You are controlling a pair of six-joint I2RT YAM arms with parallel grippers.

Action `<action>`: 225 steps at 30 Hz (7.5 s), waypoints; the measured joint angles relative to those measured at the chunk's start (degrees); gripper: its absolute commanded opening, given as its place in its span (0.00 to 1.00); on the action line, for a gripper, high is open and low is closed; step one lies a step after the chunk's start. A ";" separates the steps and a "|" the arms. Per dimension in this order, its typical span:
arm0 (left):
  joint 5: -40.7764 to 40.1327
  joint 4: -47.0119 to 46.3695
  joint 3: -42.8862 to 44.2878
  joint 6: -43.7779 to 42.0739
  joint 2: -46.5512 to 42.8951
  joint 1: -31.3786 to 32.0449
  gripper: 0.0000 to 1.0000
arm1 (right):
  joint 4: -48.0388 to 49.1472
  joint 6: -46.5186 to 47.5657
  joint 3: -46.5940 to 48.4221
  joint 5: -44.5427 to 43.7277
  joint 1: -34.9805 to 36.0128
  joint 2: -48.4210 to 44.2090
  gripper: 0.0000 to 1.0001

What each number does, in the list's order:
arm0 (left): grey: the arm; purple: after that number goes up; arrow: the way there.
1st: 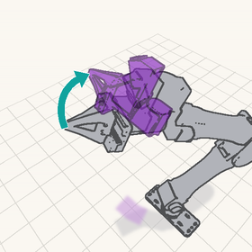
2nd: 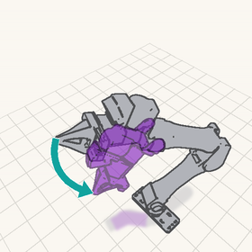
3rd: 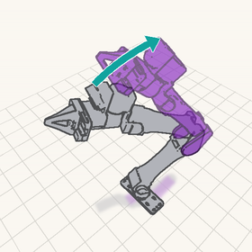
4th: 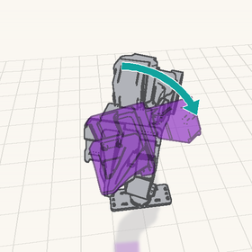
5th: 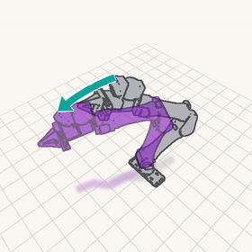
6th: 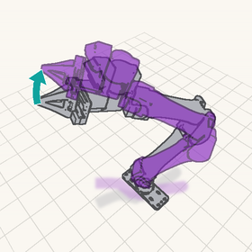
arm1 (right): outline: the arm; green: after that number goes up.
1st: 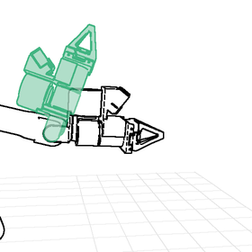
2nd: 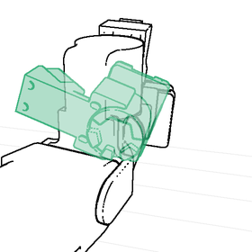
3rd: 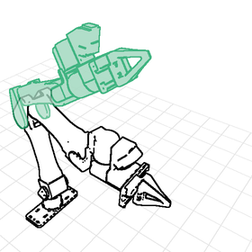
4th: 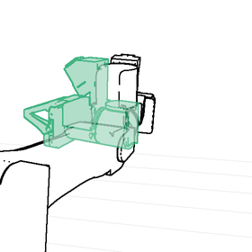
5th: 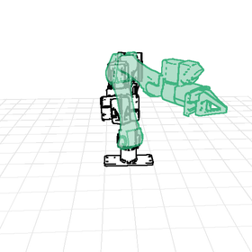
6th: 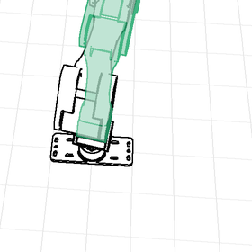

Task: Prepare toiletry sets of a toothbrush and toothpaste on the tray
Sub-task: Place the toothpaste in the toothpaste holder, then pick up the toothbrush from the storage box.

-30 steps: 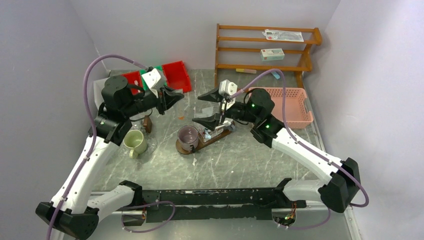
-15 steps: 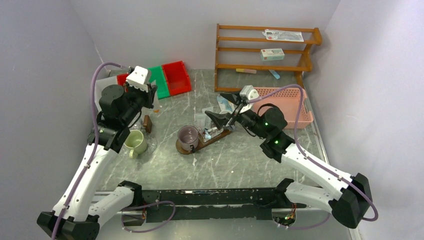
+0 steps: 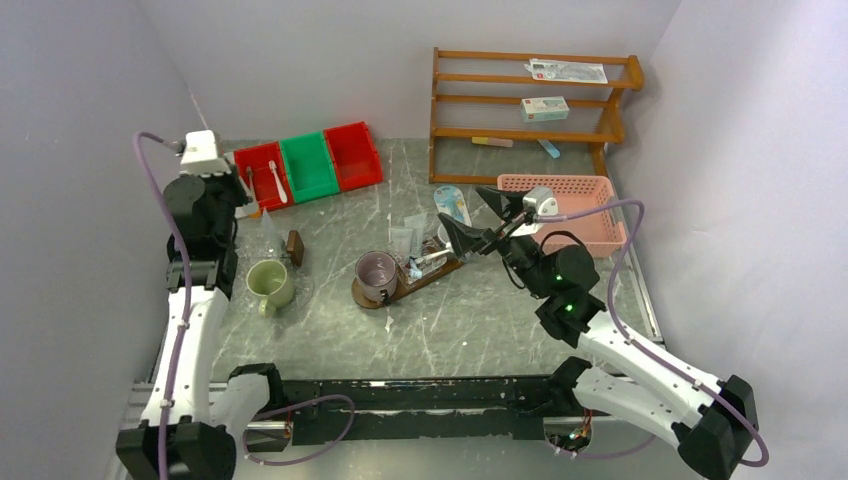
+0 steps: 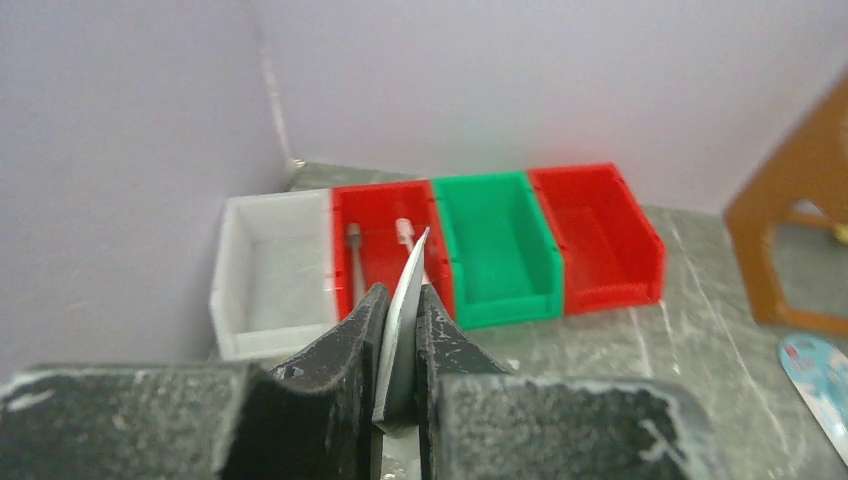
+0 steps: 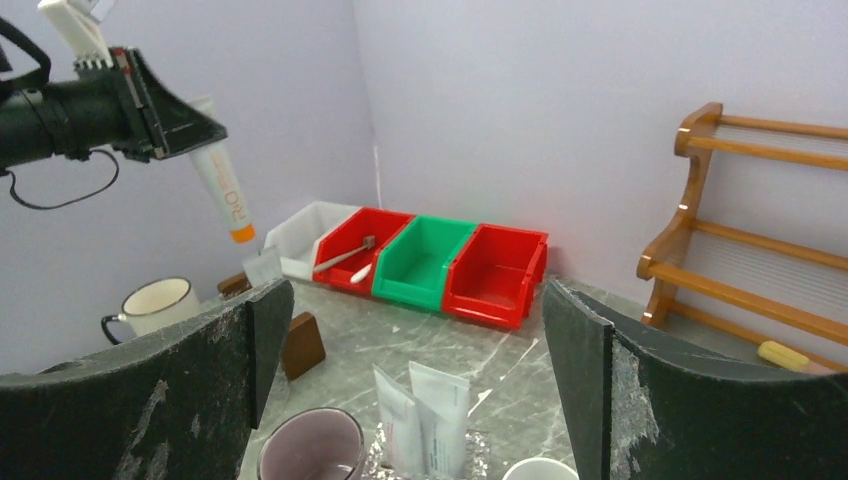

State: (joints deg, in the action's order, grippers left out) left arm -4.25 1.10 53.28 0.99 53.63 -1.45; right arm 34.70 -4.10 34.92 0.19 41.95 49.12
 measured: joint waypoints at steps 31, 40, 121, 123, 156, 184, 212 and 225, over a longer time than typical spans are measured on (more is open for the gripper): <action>-1.79 -21.84 -16.39 4.57 8.94 -16.02 0.05 | 4.85 6.86 -3.23 -10.80 4.96 -2.86 1.00; -1.75 -24.15 -17.38 3.65 12.04 -16.09 0.05 | 4.90 7.65 -3.26 -11.61 5.07 -2.86 1.00; 3.19 -12.22 -2.38 5.27 18.34 -16.06 0.85 | 4.52 10.21 -3.67 -12.52 5.33 -1.03 1.00; 4.85 -7.80 3.30 7.19 20.68 -16.06 0.82 | 4.39 10.21 -3.67 -12.50 5.33 -0.68 1.00; 10.97 14.73 40.46 16.87 67.82 -8.07 0.43 | 0.46 11.89 -2.54 -14.16 6.16 2.93 1.00; 12.94 10.23 46.82 19.26 78.88 -8.31 0.16 | -2.03 12.94 -0.83 -13.92 6.56 6.16 1.00; 24.81 -2.93 22.53 19.50 44.52 -8.04 0.05 | -7.32 4.90 6.56 -7.89 6.60 10.23 1.00; 31.21 -7.74 6.78 23.17 23.85 0.20 0.05 | -7.48 -6.16 10.58 -0.52 10.12 18.03 1.00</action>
State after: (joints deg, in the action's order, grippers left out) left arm 26.96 -6.63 60.05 24.16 77.47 -1.26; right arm 27.22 -10.26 45.50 -0.34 52.07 67.16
